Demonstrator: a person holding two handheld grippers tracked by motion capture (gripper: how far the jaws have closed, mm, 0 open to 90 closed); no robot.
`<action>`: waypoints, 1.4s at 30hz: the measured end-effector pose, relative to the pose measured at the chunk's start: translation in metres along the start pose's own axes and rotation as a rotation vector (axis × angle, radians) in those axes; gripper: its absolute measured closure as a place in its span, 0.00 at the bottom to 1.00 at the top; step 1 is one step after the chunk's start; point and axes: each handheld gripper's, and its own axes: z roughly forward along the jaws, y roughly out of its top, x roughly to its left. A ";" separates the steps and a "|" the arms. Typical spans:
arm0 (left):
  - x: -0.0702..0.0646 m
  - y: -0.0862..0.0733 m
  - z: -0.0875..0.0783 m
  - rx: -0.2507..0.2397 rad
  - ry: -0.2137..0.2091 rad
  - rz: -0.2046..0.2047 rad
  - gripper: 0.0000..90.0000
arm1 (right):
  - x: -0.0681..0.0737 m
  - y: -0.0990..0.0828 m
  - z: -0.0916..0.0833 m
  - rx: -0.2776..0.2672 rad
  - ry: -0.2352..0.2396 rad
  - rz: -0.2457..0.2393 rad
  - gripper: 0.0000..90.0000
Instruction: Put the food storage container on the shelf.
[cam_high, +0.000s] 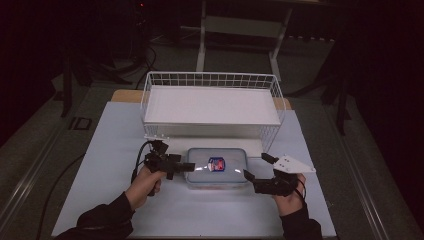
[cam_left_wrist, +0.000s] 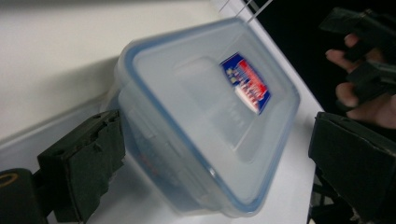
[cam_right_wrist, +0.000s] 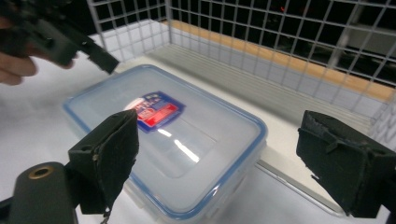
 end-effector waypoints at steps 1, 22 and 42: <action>0.001 0.000 0.001 0.008 -0.005 -0.015 0.05 | -0.001 0.002 0.004 0.035 -0.007 0.024 0.15; 0.036 -0.010 0.014 0.075 -0.137 -0.275 0.46 | -0.006 -0.010 0.018 0.134 0.071 0.205 0.14; 0.019 -0.012 0.000 0.087 -0.166 -0.091 0.62 | -0.033 -0.023 0.027 0.234 0.209 0.371 0.19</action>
